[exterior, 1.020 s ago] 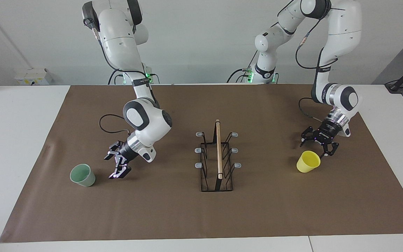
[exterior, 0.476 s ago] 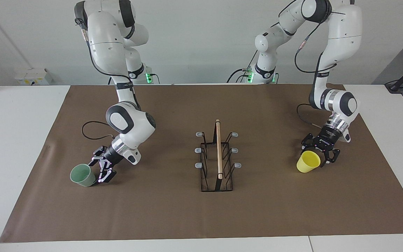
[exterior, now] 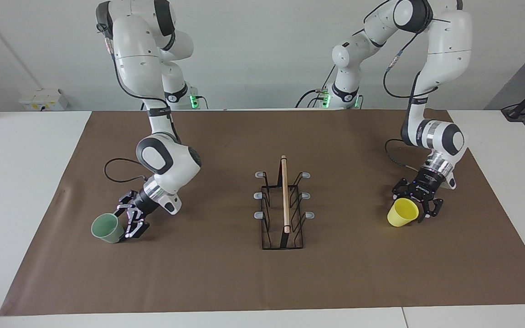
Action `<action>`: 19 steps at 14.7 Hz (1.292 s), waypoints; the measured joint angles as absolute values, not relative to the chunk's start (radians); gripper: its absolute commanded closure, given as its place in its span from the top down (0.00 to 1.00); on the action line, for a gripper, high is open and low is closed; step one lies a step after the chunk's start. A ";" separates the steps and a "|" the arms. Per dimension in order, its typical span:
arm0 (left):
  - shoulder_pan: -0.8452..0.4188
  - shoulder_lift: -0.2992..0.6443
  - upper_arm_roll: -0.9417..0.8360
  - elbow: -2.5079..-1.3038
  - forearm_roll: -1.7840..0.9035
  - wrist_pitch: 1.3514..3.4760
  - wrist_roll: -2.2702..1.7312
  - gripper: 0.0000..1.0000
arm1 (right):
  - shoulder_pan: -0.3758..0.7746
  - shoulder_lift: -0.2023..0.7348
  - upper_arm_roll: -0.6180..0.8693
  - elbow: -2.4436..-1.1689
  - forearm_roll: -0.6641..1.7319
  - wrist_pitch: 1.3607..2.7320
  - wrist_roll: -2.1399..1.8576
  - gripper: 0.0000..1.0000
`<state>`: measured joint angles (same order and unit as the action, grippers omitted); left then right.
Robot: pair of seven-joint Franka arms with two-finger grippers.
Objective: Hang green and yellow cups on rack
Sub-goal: 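Grasp the yellow cup with the left gripper while the right gripper grasps the green cup, then lift the yellow cup with the left gripper while the right gripper lifts the green cup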
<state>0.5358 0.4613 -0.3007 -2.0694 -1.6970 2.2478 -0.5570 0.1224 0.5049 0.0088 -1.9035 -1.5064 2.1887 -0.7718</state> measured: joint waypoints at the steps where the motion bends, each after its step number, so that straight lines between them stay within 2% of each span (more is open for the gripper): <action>1: 0.536 0.465 -0.303 -2.068 -1.702 2.248 -0.555 1.00 | 0.118 0.505 0.008 -1.908 -1.527 2.189 -0.750 1.00; 8: 0.531 0.485 -0.314 -2.057 -1.722 2.261 -0.538 1.00 | 0.039 0.505 0.006 -1.929 -1.662 2.244 -0.646 1.00; 9: 0.528 0.485 -0.316 -2.057 -1.729 2.264 -0.531 1.00 | 0.032 0.505 0.006 -1.933 -1.670 2.250 -0.644 0.88; 11: 0.524 0.486 -0.321 -2.057 -1.737 2.272 -0.522 1.00 | 0.030 0.505 0.007 -1.936 -1.673 2.256 -0.644 0.45; 13: 0.520 0.487 -0.322 -2.057 -1.741 2.280 -0.517 1.00 | 0.022 0.503 0.006 -1.934 -1.674 2.300 -0.646 0.09; 14: 0.517 0.487 -0.322 -2.057 -1.743 2.282 -0.516 1.00 | 0.008 0.498 0.006 -1.932 -1.674 2.333 -0.652 0.00; 17: 0.507 0.492 -0.323 -2.057 -1.751 2.294 -0.513 0.98 | -0.032 0.476 0.006 -1.924 -1.647 2.405 -0.664 0.00; 18: 0.503 0.495 -0.323 -2.057 -1.753 2.298 -0.510 0.87 | -0.038 0.465 0.006 -1.917 -1.612 2.424 -0.676 0.00; 19: 0.501 0.497 -0.323 -2.057 -1.757 2.301 -0.508 0.65 | -0.040 0.449 0.007 -1.909 -1.566 2.450 -0.704 0.00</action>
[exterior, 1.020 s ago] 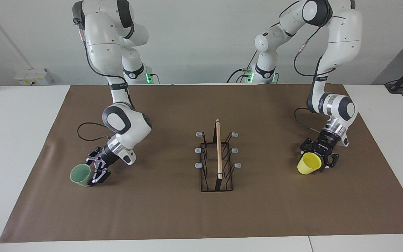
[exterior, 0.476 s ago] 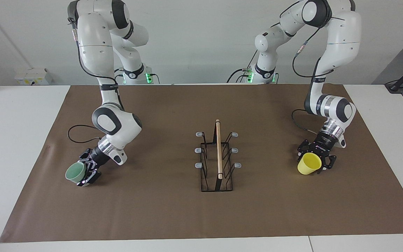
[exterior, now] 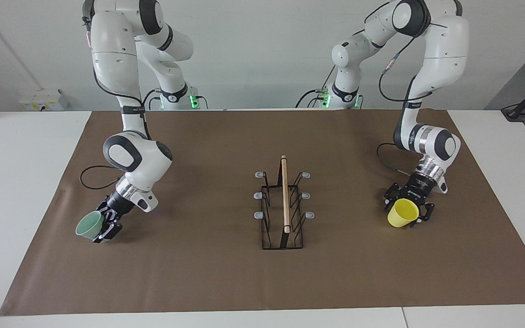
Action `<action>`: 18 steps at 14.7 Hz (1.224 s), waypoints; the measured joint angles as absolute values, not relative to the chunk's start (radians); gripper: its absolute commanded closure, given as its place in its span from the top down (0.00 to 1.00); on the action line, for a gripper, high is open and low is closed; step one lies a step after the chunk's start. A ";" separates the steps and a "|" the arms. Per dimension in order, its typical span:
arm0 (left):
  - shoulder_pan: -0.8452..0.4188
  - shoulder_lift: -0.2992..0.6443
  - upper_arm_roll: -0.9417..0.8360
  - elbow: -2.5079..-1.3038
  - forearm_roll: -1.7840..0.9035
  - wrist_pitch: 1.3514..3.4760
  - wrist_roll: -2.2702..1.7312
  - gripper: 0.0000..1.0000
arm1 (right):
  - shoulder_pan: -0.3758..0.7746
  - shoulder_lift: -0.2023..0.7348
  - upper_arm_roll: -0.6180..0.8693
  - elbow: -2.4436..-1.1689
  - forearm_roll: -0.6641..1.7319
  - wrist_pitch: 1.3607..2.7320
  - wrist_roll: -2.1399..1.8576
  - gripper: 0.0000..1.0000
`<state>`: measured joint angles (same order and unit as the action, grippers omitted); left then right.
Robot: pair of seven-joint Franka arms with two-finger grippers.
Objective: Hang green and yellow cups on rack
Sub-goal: 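Lift the yellow cup with the left gripper while the right gripper lifts the green cup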
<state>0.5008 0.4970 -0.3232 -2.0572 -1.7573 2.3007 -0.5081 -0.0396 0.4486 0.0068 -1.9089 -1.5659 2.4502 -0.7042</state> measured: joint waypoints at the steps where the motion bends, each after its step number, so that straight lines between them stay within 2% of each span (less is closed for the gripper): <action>1: 0.500 0.499 -0.324 -2.057 -1.764 2.302 -0.506 0.34 | -0.037 0.429 0.010 -1.904 -1.507 2.464 -0.738 0.00; 2: 0.500 0.499 -0.324 -2.057 -1.772 2.303 -0.503 0.12 | -0.034 0.404 0.015 -1.900 -1.413 2.469 -0.788 0.00; 3: 0.500 0.500 -0.325 -2.057 -1.783 2.306 -0.498 0.00 | -0.031 0.378 0.027 -1.899 -1.301 2.469 -0.853 0.00; 5: 0.500 0.500 -0.333 -2.056 -1.801 2.322 -0.490 0.00 | -0.030 0.333 0.073 -1.881 -1.028 2.411 -0.998 0.00; 9: 0.499 0.500 -0.350 -2.024 -1.781 2.362 -0.475 0.00 | -0.025 0.303 0.202 -1.747 -0.627 2.161 -1.080 0.00; 18: 0.496 0.453 -0.362 -1.923 -1.366 2.412 -0.473 0.00 | -0.020 0.267 0.284 -1.648 -0.171 2.123 -1.006 0.00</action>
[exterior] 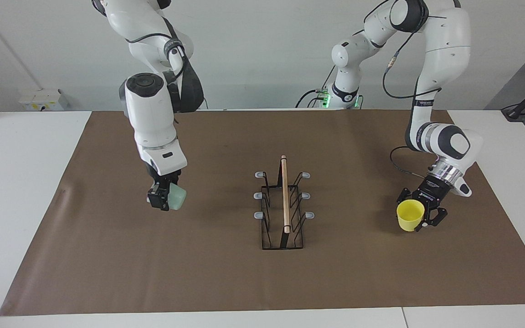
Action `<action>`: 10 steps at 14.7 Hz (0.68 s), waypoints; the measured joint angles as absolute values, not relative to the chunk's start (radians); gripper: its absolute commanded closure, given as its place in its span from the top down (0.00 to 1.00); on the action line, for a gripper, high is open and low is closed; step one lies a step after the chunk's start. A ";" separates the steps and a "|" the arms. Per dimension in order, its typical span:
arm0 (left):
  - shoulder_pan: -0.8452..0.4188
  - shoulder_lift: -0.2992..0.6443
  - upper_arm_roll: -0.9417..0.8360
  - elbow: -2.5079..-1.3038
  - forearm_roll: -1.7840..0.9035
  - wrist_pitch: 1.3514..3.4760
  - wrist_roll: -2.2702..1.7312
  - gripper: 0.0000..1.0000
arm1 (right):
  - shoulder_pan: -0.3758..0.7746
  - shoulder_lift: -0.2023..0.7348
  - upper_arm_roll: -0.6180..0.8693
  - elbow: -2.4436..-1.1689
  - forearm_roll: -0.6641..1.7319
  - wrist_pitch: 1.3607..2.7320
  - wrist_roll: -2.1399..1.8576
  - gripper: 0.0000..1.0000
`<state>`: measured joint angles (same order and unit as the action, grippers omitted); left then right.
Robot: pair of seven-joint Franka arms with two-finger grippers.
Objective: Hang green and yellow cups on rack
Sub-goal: 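Lift the yellow cup with the left gripper while the right gripper lifts the green cup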
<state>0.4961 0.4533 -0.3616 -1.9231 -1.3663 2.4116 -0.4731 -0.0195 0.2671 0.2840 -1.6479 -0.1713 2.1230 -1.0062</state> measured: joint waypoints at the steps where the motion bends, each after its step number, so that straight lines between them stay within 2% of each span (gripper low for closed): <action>1: 0.496 0.445 -0.361 -1.915 -1.299 2.402 -0.473 0.00 | -0.019 0.252 0.291 -1.647 -0.107 2.122 -0.987 0.00; 4: 0.496 0.440 -0.355 -1.857 -1.064 2.335 -0.473 0.00 | -0.027 0.219 0.291 -1.647 0.137 2.123 -0.959 0.00; 7: 0.488 0.439 -0.353 -1.779 -0.898 2.269 -0.474 0.00 | -0.034 0.211 0.291 -1.647 0.271 2.166 -0.957 0.00; 10: 0.409 0.432 -0.277 -1.737 -0.843 2.257 -0.474 0.00 | -0.035 0.210 0.291 -1.647 0.393 2.203 -0.959 0.00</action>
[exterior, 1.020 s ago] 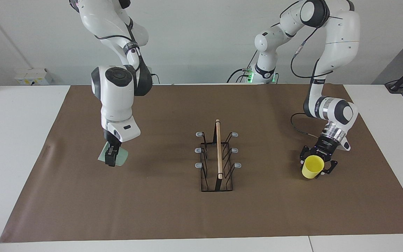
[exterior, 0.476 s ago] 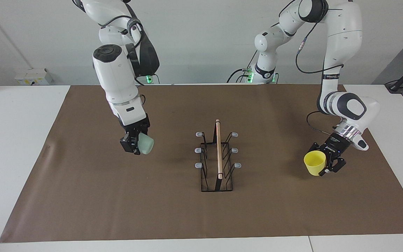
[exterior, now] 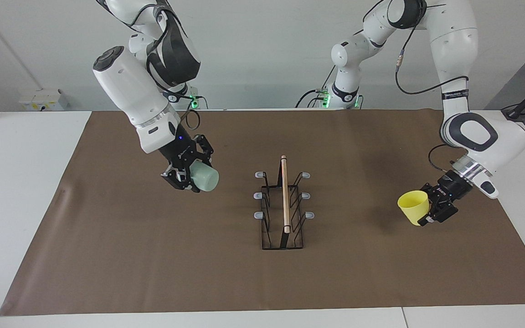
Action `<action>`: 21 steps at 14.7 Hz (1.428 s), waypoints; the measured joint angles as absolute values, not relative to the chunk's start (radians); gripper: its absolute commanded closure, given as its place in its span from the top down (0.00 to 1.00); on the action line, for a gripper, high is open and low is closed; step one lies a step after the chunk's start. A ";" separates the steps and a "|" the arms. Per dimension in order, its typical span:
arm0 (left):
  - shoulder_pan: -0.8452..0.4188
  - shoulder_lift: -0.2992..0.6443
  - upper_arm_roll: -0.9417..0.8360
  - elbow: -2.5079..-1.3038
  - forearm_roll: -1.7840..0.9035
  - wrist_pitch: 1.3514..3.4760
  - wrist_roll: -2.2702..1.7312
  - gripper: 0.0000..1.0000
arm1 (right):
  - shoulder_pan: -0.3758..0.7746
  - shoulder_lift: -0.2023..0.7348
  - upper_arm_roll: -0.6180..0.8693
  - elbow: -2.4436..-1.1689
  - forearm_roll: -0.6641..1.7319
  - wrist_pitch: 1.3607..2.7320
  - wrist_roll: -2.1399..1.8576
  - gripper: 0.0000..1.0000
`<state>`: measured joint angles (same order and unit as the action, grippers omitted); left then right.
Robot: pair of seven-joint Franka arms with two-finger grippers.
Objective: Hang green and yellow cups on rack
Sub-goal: 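Lift the yellow cup with the left gripper while the right gripper lifts the green cup, then carry the green cup with the right gripper onto a rack peg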
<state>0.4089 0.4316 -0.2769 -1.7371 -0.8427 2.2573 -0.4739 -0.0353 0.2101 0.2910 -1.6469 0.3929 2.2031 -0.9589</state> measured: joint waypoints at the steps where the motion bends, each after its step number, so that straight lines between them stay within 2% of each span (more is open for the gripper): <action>1: 0.351 0.426 -0.212 -1.728 -0.833 2.249 -0.474 0.00 | -0.037 0.210 0.291 -1.647 0.456 2.220 -0.974 0.00; 3: 0.240 0.417 -0.093 -1.704 -0.784 2.187 -0.474 0.00 | -0.045 0.210 0.291 -1.648 0.615 2.245 -1.039 0.00; 5: 0.183 0.412 -0.047 -1.676 -0.737 2.142 -0.476 0.00 | -0.059 0.209 0.290 -1.648 0.763 2.252 -1.104 0.00; 11: 0.154 0.398 -0.040 -1.612 -0.649 2.078 -0.504 0.00 | -0.098 0.188 0.290 -1.680 1.162 2.258 -1.413 0.00; 16: 0.151 0.397 -0.036 -1.582 -0.590 2.041 -0.531 0.00 | -0.134 0.124 0.290 -1.803 1.380 2.259 -1.687 0.00; 21: 0.127 0.394 -0.038 -1.537 -0.417 1.994 -0.533 0.00 | -0.124 0.059 0.294 -1.989 1.707 2.259 -1.992 0.00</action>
<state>0.1267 0.3938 -0.0379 -1.5367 -0.4169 1.9943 -0.5332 -0.1239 0.0594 0.2942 -1.9894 1.7065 2.2589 -1.9921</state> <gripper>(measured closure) 0.335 0.317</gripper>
